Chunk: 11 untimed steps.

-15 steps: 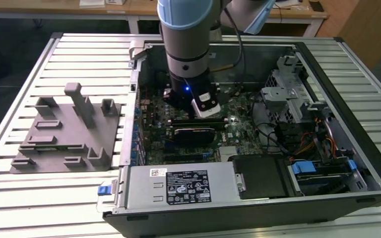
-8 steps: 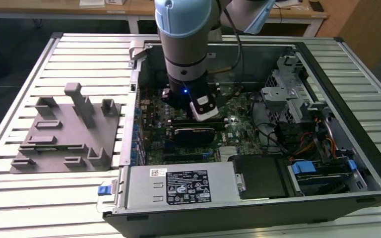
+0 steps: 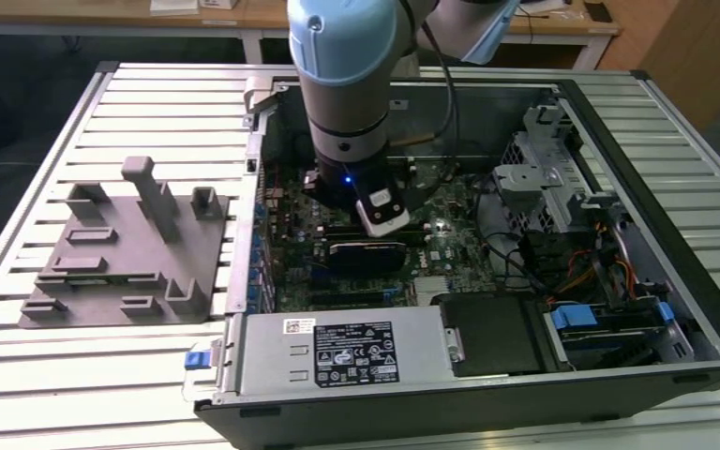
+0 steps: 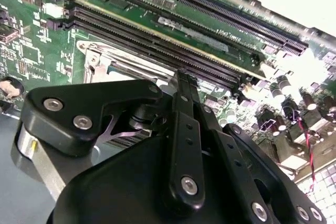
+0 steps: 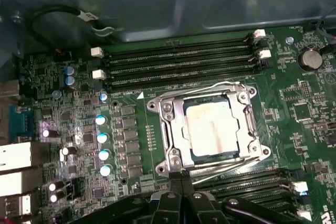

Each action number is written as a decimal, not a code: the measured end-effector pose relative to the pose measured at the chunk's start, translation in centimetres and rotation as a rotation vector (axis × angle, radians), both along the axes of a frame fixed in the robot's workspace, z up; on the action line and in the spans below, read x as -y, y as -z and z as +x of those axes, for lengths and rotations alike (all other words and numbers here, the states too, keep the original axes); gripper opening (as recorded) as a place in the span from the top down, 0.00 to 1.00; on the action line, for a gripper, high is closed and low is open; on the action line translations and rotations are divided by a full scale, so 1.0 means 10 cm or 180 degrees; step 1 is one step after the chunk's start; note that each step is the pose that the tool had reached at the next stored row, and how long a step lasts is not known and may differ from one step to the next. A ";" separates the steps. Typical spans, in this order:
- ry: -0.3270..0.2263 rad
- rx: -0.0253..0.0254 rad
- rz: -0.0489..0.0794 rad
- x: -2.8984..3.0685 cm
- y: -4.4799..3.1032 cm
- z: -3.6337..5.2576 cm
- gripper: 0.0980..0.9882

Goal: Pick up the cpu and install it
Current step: 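Install the second cpu locking lever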

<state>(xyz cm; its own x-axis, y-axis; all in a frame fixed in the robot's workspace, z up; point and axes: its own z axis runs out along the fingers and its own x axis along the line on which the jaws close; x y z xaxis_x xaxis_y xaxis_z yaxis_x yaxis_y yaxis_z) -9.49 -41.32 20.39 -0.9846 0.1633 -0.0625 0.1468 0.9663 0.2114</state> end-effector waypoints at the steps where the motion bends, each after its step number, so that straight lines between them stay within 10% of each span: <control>1: -0.0001 0.0000 0.0004 0.013 0.001 0.000 0.99; 11: -0.0019 0.0000 0.0153 0.042 0.055 -0.034 0.99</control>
<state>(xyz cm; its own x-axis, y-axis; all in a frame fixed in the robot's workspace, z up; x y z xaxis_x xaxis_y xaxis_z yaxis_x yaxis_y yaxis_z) -9.83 -41.74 19.84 -0.9856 0.1603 -0.0546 0.1412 0.9559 0.2577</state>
